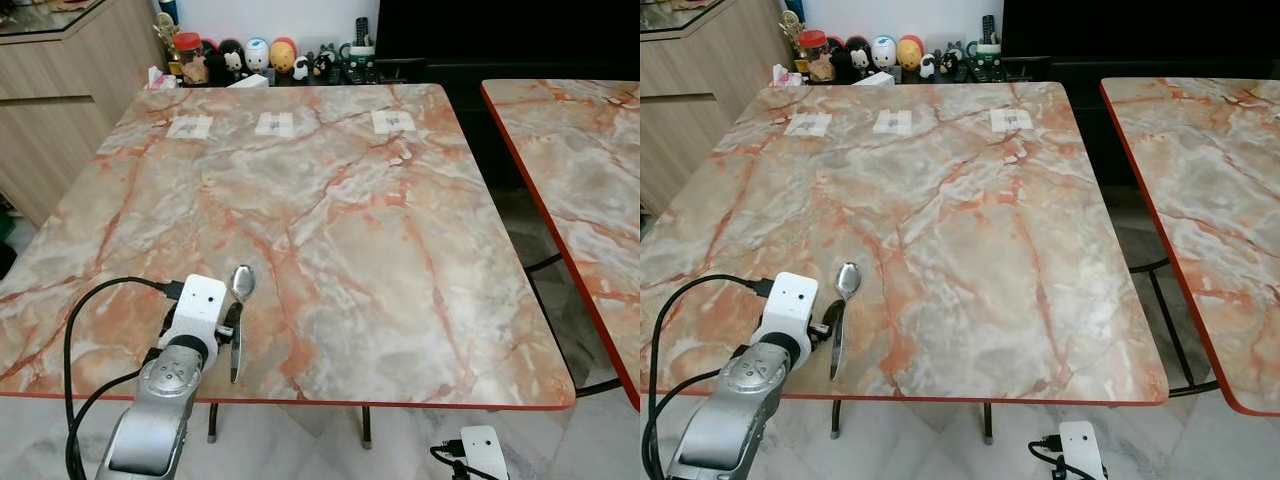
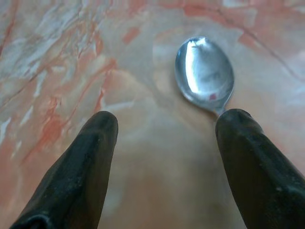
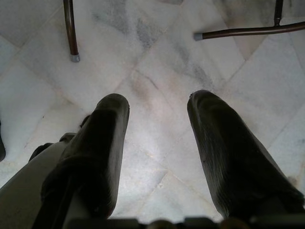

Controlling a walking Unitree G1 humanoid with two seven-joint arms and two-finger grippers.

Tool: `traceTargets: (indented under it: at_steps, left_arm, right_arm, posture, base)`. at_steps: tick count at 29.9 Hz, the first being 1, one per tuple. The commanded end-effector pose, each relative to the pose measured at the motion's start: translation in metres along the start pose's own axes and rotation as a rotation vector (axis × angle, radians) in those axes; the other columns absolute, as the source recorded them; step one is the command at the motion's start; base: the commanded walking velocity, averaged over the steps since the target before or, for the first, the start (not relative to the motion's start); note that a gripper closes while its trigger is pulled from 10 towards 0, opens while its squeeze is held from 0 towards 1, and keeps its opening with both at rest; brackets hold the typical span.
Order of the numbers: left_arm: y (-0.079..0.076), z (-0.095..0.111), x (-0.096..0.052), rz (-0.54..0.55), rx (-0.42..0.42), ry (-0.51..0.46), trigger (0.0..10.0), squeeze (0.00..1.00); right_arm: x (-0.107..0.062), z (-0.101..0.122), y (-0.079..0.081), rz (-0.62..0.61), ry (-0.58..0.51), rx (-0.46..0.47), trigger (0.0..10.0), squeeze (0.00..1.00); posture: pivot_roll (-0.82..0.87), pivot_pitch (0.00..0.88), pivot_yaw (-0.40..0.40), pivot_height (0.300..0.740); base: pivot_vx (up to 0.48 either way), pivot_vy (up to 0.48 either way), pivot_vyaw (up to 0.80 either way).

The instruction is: Setting the table

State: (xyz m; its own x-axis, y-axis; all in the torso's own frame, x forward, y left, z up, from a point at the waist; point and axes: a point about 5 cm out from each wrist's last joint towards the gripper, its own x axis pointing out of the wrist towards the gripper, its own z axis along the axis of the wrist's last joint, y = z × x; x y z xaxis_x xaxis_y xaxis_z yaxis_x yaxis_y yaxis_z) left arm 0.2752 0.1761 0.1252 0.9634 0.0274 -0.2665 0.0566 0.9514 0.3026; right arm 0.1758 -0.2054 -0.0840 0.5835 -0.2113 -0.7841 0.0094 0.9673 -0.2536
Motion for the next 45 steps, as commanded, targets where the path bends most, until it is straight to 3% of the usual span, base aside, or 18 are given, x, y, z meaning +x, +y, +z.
traceTargets:
  at_steps: [1,7,8,26,33,37,38,39,40,41,42,43,45]
  left_arm:
    - [-0.002,0.005,0.001,-0.001,0.010,-0.009,10.0,1.00]
    - [-0.009,0.008,0.005,-0.020,0.007,0.002,10.0,1.00]
    - [-0.011,0.007,0.007,-0.018,0.012,0.013,10.0,0.00]
    - [-0.028,0.006,0.022,-0.114,0.071,0.029,10.0,0.00]
    - [-0.033,-0.010,0.022,-0.141,0.085,0.109,10.0,0.00]
    - [-0.037,-0.020,0.021,-0.180,0.040,0.176,10.0,0.00]
    - [-0.038,-0.021,0.020,-0.191,0.023,0.188,9.3,0.00]
    - [-0.039,-0.023,0.020,-0.200,0.007,0.199,7.2,0.00]
    - [-0.040,-0.025,0.020,-0.208,-0.011,0.211,6.5,0.00]
    - [-0.041,-0.026,0.020,-0.210,-0.022,0.217,4.9,0.00]
    - [-0.042,-0.026,0.019,-0.214,-0.026,0.219,3.8,0.00]
    - [-0.042,-0.027,0.019,-0.217,-0.034,0.222,3.3,0.00]
    - [-0.043,-0.027,0.019,-0.219,-0.041,0.222,3.1,0.00]
  right_arm:
    - [-0.001,-0.005,0.002,0.007,0.023,-0.007,10.0,0.00]
    - [-0.001,-0.005,0.002,0.008,0.023,-0.006,10.0,0.00]
    - [-0.001,-0.005,0.002,0.008,0.023,-0.006,10.0,0.00]
    - [-0.001,-0.006,0.002,0.005,0.026,-0.002,10.0,0.00]
    - [-0.001,-0.007,0.002,0.004,0.027,-0.003,10.0,0.00]
    - [-0.001,-0.007,0.002,0.004,0.028,-0.004,10.0,0.00]
    - [-0.001,-0.007,0.002,0.004,0.028,-0.004,10.0,0.00]
    - [-0.001,-0.007,0.003,0.004,0.028,-0.005,10.0,0.00]
    - [-0.001,-0.007,0.003,0.004,0.028,-0.006,10.0,0.00]
    - [-0.001,-0.007,0.003,0.004,0.028,-0.006,10.0,0.00]
    - [-0.001,-0.007,0.002,0.004,0.029,-0.006,10.0,0.00]
    - [-0.001,-0.007,0.002,0.003,0.029,-0.007,10.0,0.00]
    - [-0.001,-0.007,0.002,0.003,0.029,-0.007,10.0,0.00]
  posture:
    - [0.00,0.085,0.008,0.740]
    - [0.00,0.086,0.010,0.740]
    - [0.00,0.087,0.011,0.740]
    - [-0.01,0.095,0.011,0.740]
    - [-0.01,0.100,0.015,0.740]
    - [-0.01,0.102,0.017,0.740]
    - [-0.01,0.102,0.017,0.740]
    - [-0.01,0.102,0.017,0.740]
    - [-0.01,0.102,0.017,0.740]
    - [-0.02,0.103,0.016,0.740]
    - [-0.02,0.104,0.016,0.740]
    - [-0.02,0.104,0.016,0.740]
    - [-0.02,0.105,0.016,0.740]
  base:
    - [0.000,0.000,0.00]
    - [0.000,0.000,0.00]
    - [0.000,0.000,0.00]
    - [0.000,0.000,0.00]
    - [0.000,0.000,0.00]
    - [0.000,0.000,0.00]
    - [0.000,0.000,0.00]
    - [0.000,0.000,0.00]
    - [0.000,0.000,0.00]
    - [0.000,0.000,0.00]
    - [0.000,0.000,0.00]
    - [0.000,0.000,0.00]
    - [0.000,0.000,0.00]
